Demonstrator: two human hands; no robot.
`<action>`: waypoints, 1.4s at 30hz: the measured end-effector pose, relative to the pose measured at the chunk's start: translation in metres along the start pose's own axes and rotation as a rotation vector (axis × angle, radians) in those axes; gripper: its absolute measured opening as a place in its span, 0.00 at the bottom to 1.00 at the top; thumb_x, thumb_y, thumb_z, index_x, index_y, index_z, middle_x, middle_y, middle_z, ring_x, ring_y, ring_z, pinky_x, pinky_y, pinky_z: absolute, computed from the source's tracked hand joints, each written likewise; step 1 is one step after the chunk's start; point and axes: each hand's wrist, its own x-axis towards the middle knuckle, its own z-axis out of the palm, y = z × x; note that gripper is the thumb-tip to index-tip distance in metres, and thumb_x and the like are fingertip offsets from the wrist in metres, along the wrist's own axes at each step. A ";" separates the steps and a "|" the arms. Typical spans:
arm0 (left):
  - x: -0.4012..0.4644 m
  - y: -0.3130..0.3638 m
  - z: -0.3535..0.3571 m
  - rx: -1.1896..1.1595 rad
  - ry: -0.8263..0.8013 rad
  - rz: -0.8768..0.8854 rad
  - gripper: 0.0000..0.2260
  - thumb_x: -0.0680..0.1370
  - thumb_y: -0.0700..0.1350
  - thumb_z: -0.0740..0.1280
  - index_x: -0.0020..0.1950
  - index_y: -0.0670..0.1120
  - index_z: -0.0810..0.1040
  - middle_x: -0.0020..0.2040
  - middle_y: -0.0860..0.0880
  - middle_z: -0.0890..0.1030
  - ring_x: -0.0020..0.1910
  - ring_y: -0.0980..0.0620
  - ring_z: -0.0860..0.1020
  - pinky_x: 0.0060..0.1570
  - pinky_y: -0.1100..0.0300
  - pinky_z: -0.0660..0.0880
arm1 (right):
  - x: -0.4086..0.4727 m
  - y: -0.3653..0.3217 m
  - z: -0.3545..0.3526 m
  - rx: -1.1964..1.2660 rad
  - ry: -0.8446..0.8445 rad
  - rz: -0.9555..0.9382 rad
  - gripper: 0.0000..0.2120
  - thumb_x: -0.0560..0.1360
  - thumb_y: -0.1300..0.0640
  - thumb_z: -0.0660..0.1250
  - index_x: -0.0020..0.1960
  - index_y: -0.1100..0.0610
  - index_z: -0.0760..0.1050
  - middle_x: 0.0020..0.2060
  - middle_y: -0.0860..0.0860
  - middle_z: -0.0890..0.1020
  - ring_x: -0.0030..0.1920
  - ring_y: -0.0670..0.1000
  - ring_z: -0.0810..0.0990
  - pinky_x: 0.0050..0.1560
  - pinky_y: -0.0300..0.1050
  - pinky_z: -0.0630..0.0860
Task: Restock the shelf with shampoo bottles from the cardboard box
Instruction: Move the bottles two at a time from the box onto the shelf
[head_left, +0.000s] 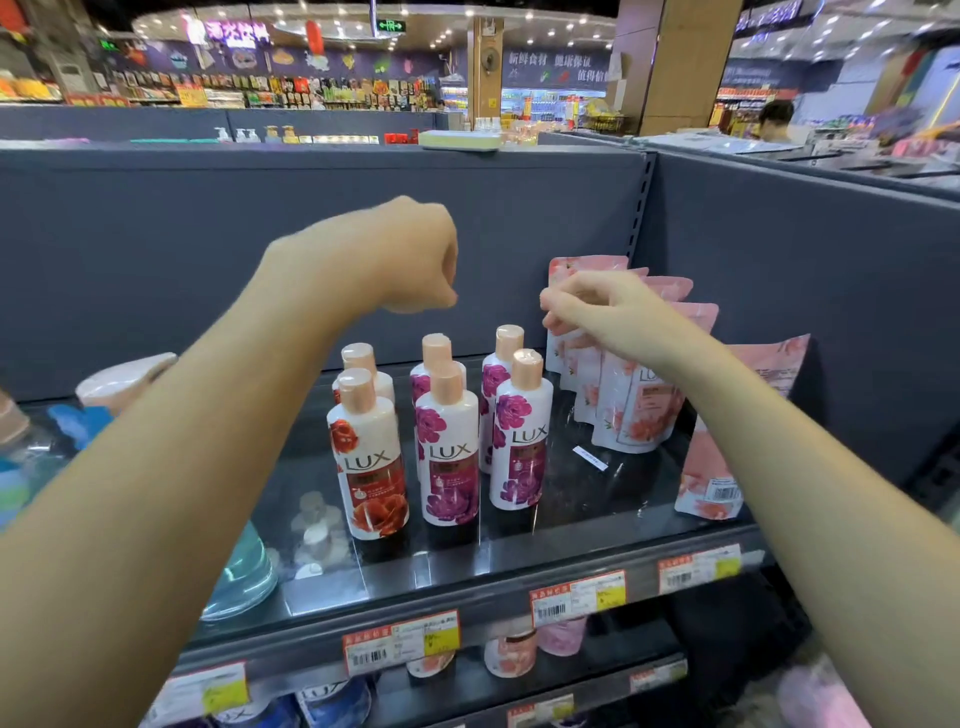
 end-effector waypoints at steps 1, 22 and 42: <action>-0.010 0.006 0.003 -0.049 0.009 0.024 0.10 0.75 0.50 0.70 0.52 0.47 0.83 0.49 0.48 0.82 0.47 0.47 0.78 0.48 0.52 0.78 | -0.008 0.001 0.002 0.010 -0.002 -0.010 0.16 0.75 0.41 0.67 0.52 0.52 0.81 0.47 0.48 0.85 0.50 0.45 0.84 0.52 0.46 0.81; -0.039 0.014 0.066 -0.132 -0.117 0.020 0.19 0.74 0.43 0.73 0.64 0.49 0.74 0.60 0.47 0.79 0.52 0.47 0.78 0.43 0.59 0.74 | -0.053 0.026 0.044 -0.026 -0.062 0.016 0.21 0.71 0.54 0.76 0.61 0.51 0.74 0.52 0.49 0.82 0.51 0.48 0.82 0.54 0.45 0.79; -0.083 -0.006 0.013 -0.090 0.111 0.036 0.24 0.73 0.49 0.73 0.68 0.51 0.71 0.62 0.49 0.77 0.56 0.49 0.76 0.57 0.53 0.74 | -0.063 0.016 0.033 -0.010 0.226 0.003 0.19 0.74 0.39 0.66 0.60 0.47 0.74 0.49 0.40 0.80 0.51 0.37 0.78 0.51 0.37 0.74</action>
